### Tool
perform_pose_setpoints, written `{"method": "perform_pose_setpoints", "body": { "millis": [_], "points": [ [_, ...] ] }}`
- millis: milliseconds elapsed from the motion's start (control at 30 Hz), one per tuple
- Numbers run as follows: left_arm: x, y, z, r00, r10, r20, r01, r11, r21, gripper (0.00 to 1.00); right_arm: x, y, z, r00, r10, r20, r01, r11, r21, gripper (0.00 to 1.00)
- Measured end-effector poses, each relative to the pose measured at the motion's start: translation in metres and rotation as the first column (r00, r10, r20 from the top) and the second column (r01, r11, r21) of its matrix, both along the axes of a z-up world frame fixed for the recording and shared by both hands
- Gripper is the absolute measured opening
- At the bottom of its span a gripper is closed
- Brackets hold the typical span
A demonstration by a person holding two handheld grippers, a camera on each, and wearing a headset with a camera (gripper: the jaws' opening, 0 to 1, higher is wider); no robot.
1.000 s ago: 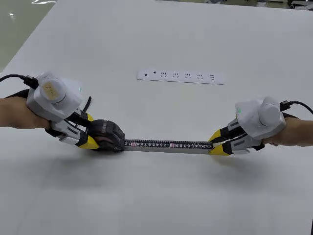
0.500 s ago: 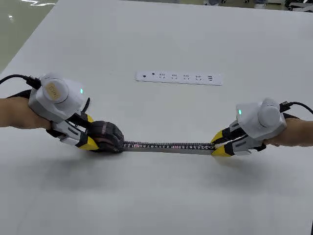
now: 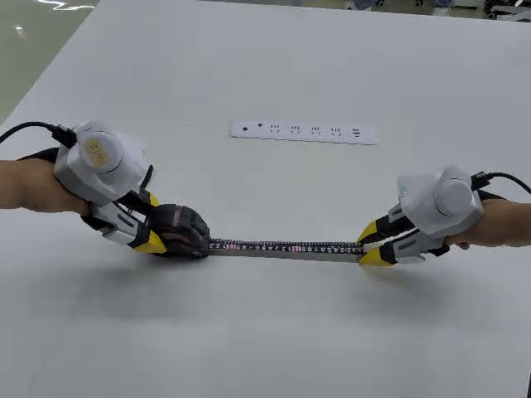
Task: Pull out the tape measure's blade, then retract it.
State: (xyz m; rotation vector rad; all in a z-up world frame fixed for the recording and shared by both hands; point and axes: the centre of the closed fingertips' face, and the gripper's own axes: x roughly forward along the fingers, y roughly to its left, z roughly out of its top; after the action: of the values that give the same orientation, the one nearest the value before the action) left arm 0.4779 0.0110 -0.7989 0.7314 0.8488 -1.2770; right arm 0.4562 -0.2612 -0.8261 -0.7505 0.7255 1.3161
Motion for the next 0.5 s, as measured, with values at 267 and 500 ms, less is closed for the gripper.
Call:
{"method": "perform_pose_setpoints", "body": {
  "millis": [267, 500],
  "points": [
    [0.003, 0.000, 0.002, 1.000, -0.002, 0.025, 0.002, 1.000, -0.003, 0.34, 0.000, -0.009, 0.004, 0.999, -0.031, 0.011, 0.031, 1.000, 0.002, 0.23],
    [0.004, 0.001, 0.006, 0.999, 0.003, 0.040, -0.003, 1.000, -0.014, 0.45, -0.001, -0.014, 0.011, 0.998, -0.060, 0.028, 0.060, 0.998, 0.011, 0.34]
  ]
}}
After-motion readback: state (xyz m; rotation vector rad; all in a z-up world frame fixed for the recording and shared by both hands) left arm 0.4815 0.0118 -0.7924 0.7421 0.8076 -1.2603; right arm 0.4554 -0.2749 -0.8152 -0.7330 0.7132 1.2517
